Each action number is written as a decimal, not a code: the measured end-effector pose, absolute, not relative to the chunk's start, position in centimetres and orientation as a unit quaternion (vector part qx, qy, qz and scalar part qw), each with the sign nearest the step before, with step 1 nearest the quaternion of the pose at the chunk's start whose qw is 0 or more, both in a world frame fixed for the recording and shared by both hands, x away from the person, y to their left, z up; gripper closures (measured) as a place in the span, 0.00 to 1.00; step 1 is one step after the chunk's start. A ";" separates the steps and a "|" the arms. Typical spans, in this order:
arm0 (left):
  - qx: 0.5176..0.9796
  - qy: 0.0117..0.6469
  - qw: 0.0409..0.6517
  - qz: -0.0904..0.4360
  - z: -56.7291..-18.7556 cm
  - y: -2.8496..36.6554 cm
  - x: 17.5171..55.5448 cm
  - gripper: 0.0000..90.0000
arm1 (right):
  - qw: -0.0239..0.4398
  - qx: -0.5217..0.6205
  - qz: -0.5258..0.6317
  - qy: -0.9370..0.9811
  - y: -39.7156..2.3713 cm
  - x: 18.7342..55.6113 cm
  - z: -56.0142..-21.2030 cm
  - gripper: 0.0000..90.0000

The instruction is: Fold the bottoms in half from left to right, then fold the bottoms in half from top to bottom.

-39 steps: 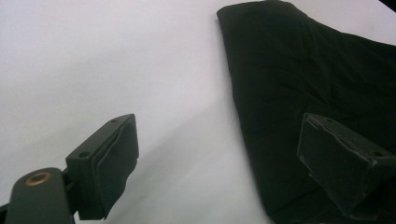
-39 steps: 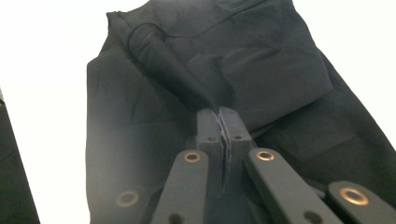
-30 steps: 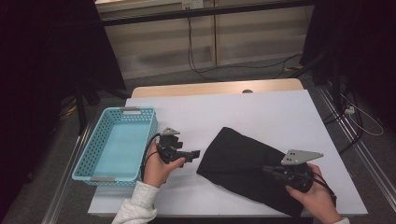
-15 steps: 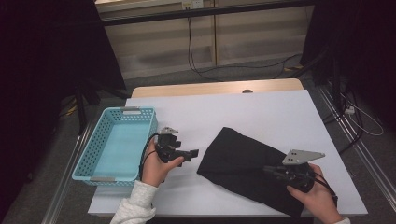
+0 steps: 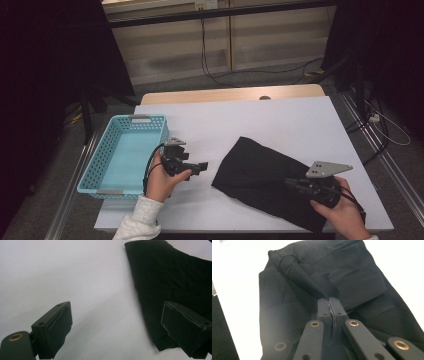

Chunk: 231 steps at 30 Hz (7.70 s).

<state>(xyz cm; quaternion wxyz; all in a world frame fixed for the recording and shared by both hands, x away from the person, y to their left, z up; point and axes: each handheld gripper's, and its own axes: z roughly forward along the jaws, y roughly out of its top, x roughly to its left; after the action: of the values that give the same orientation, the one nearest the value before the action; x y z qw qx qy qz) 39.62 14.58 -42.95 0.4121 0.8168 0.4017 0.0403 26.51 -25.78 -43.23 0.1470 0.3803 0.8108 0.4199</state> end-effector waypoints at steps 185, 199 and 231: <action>0.835 0.368 0.409 0.030 -43.4 10.7 40.2 0.11 | 0.148 0.475 0.363 0.788 -30.1 30.7 -45.2 0.93; 0.836 0.365 0.410 0.029 -43.4 10.5 40.1 0.11 | 0.157 0.489 0.370 0.774 -32.2 28.4 -42.9 0.93; 0.862 0.333 0.383 0.001 -45.3 6.7 37.3 0.13 | 0.201 0.515 0.380 0.741 -31.5 28.4 -44.5 0.27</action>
<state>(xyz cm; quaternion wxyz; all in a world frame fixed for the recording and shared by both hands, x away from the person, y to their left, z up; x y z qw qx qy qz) 37.26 6.71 -45.34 0.3832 0.8617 0.3327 0.0013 28.43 -31.53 -44.50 0.2013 0.5150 0.7414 0.3802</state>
